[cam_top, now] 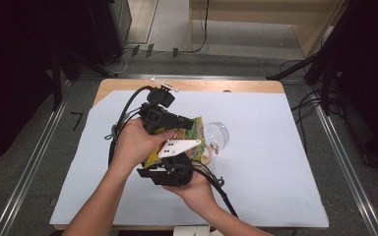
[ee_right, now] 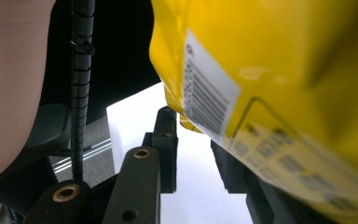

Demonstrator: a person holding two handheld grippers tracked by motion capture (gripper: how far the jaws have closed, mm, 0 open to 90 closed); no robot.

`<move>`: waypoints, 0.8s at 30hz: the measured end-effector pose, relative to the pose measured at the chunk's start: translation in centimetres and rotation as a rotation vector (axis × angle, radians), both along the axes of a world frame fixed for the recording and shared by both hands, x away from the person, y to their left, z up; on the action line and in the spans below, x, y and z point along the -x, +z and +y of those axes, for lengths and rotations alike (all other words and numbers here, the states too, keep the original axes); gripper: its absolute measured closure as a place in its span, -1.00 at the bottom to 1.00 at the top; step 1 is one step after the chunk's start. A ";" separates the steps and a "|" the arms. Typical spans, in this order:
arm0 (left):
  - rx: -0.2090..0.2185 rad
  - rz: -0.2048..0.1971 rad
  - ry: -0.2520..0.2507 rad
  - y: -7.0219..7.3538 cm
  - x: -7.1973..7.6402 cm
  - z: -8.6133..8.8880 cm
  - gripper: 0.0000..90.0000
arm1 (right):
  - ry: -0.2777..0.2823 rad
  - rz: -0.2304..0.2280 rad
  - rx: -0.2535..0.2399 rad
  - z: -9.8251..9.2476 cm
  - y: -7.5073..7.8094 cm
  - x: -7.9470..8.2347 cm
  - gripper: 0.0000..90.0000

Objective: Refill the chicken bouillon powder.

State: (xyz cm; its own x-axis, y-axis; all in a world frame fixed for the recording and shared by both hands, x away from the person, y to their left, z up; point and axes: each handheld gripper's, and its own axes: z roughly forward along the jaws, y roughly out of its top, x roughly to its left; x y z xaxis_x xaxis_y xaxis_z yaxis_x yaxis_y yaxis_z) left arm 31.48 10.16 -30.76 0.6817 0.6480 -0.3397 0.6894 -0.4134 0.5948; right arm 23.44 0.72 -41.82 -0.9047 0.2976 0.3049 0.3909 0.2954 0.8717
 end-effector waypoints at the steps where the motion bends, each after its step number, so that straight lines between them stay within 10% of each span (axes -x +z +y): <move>1: -0.001 0.001 -0.001 0.0 0.0 0.0 0.77 | 0.002 0.002 -0.002 0.0 -0.1 0.0 0.58; 24: 0.009 0.013 0.005 0.0 -0.1 0.0 0.78 | -0.004 -0.013 -0.003 -0.1 -0.1 0.1 0.66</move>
